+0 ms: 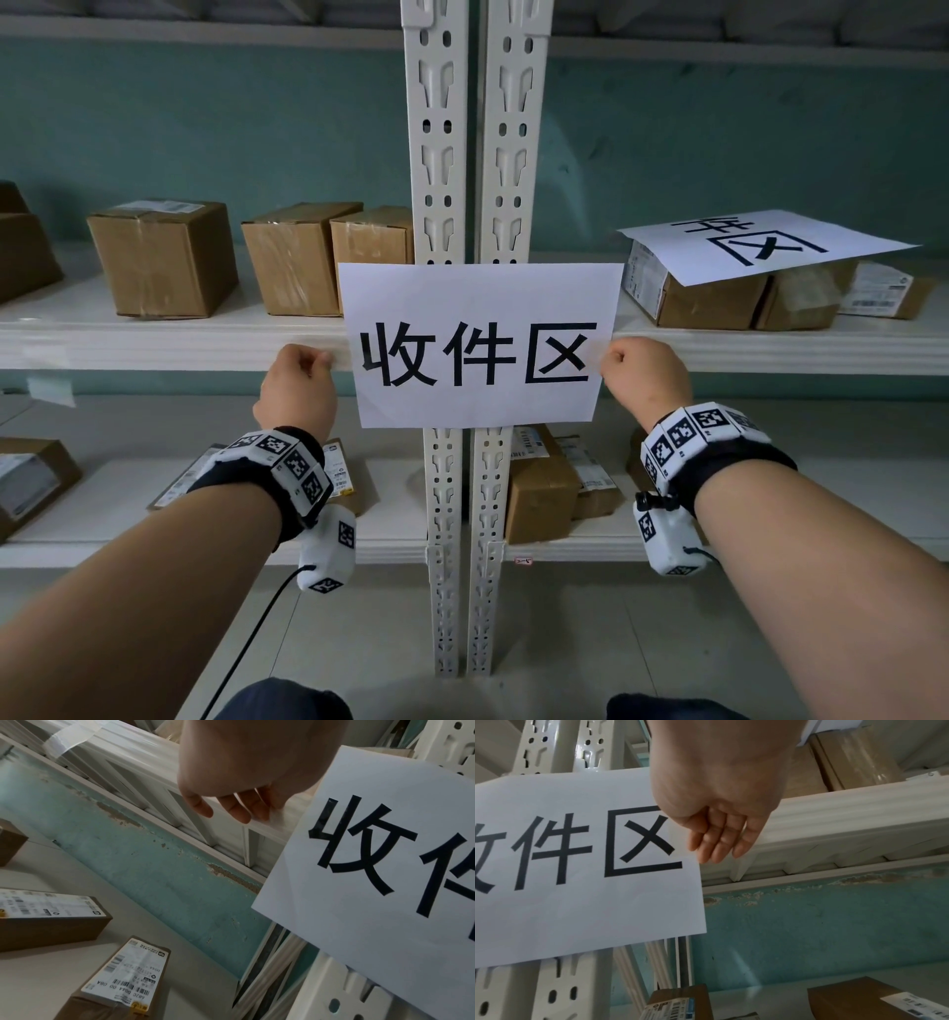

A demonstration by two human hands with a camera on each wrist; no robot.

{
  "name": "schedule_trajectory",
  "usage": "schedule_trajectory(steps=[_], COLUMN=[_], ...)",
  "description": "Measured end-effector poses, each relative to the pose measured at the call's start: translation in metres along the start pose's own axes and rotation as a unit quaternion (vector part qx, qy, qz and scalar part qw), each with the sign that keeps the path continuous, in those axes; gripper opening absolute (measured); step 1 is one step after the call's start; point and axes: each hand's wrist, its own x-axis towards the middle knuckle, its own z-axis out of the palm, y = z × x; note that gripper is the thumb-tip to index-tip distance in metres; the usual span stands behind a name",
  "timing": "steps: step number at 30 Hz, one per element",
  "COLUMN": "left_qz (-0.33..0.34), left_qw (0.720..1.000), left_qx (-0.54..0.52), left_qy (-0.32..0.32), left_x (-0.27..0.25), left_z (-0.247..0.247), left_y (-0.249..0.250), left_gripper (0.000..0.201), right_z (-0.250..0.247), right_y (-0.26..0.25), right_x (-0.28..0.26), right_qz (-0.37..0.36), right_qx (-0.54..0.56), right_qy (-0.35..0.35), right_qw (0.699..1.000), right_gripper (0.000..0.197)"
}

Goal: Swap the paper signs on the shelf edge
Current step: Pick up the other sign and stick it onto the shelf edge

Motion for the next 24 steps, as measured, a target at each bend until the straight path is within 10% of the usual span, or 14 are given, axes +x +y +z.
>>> schedule_trajectory(steps=[24], left_qz=[-0.009], left_qw=[1.0], left_qx=[0.013], left_qy=[0.005], left_x=[0.0], left_z=[0.001], left_y=[0.0], left_gripper=[0.019], right_z=[-0.008], right_y=[0.027], right_x=[-0.009], right_qz=[0.116], right_qx=[0.001], right_qy=[0.044], right_qw=[0.992], right_gripper=[0.024])
